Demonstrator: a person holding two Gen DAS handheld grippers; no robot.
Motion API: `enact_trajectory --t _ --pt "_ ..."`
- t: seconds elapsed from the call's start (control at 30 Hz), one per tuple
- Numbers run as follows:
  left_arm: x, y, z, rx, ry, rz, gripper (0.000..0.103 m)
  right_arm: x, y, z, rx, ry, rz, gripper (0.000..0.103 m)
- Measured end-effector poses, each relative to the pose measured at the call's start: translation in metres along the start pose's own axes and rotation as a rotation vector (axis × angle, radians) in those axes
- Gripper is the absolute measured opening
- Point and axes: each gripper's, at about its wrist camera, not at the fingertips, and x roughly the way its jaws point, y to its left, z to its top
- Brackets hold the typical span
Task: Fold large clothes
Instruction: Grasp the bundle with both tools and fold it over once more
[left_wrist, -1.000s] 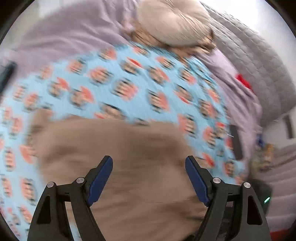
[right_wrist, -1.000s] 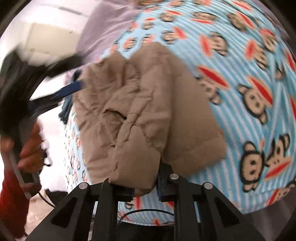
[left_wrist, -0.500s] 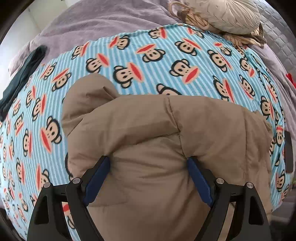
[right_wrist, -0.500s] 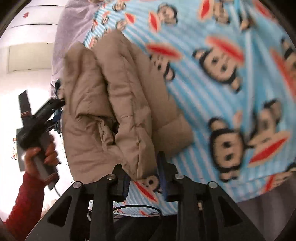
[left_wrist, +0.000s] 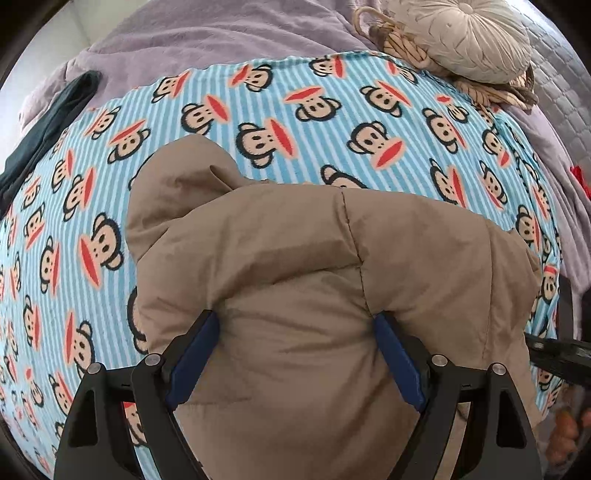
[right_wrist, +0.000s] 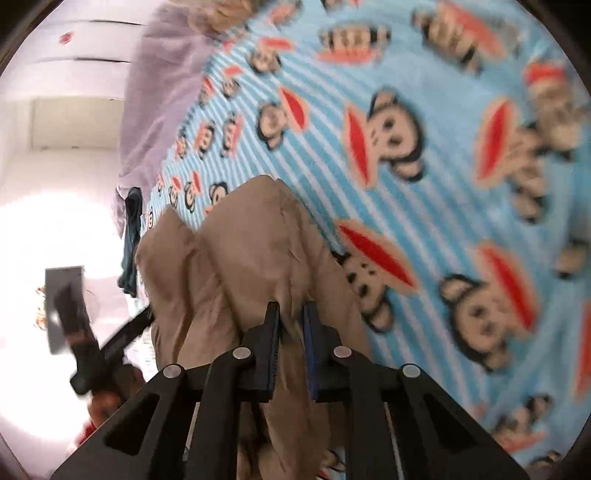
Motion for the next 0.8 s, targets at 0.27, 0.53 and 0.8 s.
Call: enact_trajectory --t 0.27,0.53,0.8 --pt "0.006 -0.024 0.004 0.054 0.007 0.052 0.085 0.067 0.003 0.014 -0.030 0.160 -0.066 0.014" --pt "0.006 -0.027 0.001 0.073 -0.002 0.074 0.086 -0.015 0.047 0.002 -0.215 -0.045 -0.138 0.068" --pt "0.003 -0.027 -0.003 0.092 0.003 0.069 0.086 0.040 0.082 -0.047 -0.494 0.092 -0.307 0.033"
